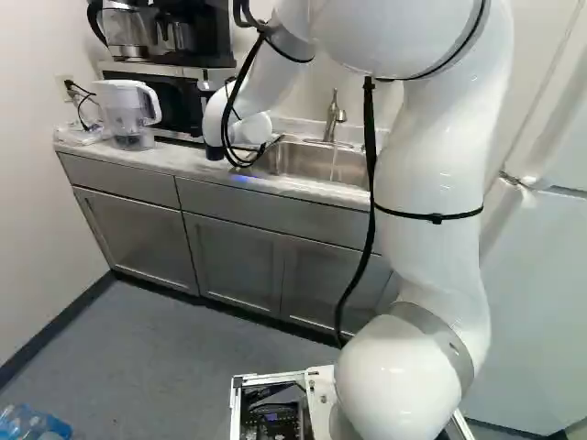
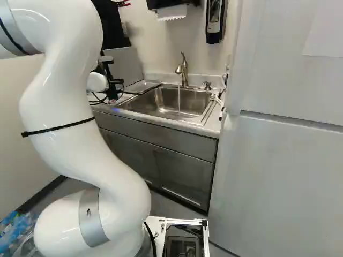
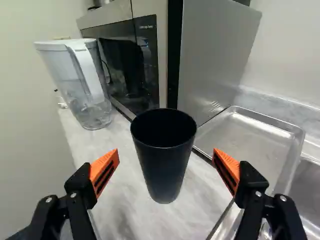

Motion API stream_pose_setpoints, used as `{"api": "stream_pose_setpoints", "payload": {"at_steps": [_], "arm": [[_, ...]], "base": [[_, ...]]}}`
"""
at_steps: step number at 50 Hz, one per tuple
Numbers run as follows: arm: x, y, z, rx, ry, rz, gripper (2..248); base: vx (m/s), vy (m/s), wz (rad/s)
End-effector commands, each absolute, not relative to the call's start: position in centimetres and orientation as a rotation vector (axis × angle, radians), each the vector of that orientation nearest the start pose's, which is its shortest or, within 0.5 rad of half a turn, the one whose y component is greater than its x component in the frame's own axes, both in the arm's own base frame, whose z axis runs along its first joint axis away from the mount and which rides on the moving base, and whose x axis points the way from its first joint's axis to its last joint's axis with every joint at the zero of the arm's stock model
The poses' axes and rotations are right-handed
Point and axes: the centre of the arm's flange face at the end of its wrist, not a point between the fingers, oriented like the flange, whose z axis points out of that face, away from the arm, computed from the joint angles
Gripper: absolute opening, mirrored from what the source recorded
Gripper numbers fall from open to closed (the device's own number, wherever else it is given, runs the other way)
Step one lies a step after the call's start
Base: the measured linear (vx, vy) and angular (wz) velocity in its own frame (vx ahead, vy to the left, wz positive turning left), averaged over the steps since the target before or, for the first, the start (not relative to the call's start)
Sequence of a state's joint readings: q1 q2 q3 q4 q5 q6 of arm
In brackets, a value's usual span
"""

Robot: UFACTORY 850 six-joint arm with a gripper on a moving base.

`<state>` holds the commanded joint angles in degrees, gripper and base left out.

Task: Rinse the cup and place it in the tray

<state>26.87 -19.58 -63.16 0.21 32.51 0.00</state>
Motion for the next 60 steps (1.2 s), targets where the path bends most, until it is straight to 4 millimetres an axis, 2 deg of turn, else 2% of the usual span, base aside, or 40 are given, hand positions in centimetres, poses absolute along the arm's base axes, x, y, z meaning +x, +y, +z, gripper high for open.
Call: {"api": "stream_pose_setpoints", "payload": {"at_steps": [60], "arm": [[56.0,28.4,46.0,-2.065,-0.488,-1.870,247]], "base": [[0.000,0.000,0.000]]}}
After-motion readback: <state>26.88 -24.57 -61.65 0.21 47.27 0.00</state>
